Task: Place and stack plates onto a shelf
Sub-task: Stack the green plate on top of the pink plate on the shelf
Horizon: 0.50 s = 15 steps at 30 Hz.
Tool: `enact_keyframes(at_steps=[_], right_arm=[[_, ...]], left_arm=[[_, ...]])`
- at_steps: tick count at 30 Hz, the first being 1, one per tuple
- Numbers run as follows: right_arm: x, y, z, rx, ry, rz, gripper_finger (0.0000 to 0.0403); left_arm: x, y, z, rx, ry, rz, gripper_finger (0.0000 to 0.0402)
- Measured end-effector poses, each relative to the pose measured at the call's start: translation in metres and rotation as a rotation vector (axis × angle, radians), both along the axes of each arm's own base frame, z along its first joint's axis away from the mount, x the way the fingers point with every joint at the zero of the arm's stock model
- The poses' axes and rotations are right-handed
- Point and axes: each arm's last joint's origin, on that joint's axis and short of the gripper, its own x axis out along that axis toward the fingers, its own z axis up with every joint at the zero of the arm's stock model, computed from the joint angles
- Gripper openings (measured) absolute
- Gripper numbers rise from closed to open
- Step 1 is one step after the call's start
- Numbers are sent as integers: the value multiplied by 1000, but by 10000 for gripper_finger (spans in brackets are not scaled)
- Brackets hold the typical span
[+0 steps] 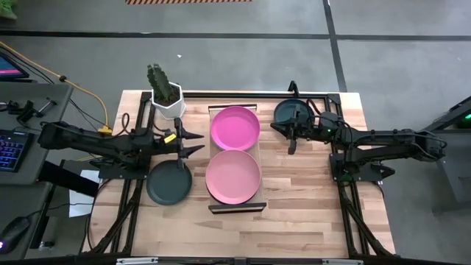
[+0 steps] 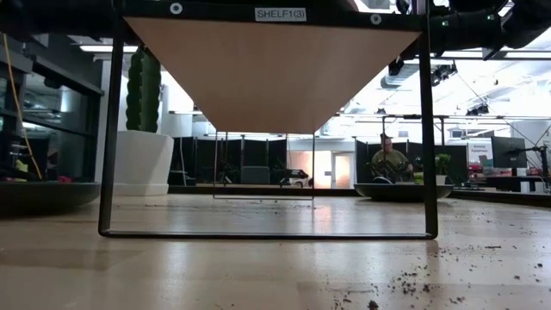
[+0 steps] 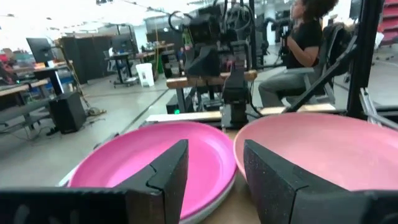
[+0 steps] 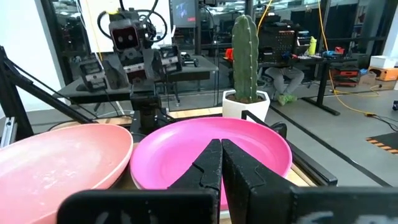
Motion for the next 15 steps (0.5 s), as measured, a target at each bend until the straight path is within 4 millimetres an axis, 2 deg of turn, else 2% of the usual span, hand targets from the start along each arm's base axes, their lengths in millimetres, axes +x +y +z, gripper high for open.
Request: enact_keyframes(at_steps=[4, 10, 15], right_arm=[[0, -2, -5, -21, 55, -57, 0], [-7, -10, -25, 9, 264, -340, 5], [-18, -22, -42, 145, 416, -476, 48]], left_arm=[[0, 0, 0, 9, -1, 1, 143], [0, 0, 0, 9, 1, 0, 143], [0, 0, 0, 9, 5, 0, 143]])
